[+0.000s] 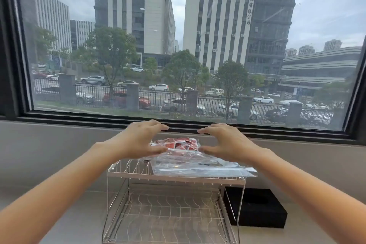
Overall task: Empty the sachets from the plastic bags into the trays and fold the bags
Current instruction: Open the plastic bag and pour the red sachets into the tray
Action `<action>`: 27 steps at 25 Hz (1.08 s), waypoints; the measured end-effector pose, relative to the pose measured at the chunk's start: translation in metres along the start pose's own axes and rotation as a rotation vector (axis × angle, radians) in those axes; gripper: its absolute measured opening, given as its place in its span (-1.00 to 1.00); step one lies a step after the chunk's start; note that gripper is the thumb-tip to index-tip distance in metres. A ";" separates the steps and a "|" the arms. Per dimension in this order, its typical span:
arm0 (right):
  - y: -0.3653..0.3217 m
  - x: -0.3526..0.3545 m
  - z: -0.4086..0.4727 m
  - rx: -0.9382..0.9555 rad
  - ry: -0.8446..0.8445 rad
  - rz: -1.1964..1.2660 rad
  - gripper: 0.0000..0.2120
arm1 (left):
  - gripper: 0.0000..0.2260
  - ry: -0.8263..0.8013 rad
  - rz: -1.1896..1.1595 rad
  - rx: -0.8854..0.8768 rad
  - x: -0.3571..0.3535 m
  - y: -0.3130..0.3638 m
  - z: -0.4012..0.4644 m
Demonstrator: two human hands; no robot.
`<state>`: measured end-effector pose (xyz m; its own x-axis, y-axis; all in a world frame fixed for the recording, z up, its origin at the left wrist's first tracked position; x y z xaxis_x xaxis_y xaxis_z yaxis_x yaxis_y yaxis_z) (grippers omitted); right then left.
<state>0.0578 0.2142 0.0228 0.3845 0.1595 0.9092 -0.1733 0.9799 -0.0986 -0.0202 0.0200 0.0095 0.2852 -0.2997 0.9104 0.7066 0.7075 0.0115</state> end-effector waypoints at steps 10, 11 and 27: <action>0.004 -0.044 0.004 -0.002 -0.195 0.009 -0.45 | -0.45 -0.160 -0.020 0.075 -0.039 -0.022 -0.002; 0.006 -0.048 0.004 0.003 -0.218 -0.011 -0.42 | -0.47 -0.166 -0.011 0.083 -0.042 -0.023 -0.002; 0.036 -0.028 0.047 -0.281 0.051 0.336 -0.69 | -0.79 0.166 0.022 0.347 -0.004 -0.060 0.016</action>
<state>-0.0016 0.2395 0.0131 0.3945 0.4738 0.7873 -0.0459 0.8659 -0.4981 -0.0742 -0.0114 0.0115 0.4185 -0.3615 0.8332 0.4464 0.8808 0.1579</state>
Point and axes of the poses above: each hand's wrist, its own z-axis towards the middle knuckle, its own x-axis out of the back of the hand, y = z × x, the point moved 3 cm from there along z, towards the middle knuckle, and after that the axes turned 6 degrees about y, right-handed, at the moved point
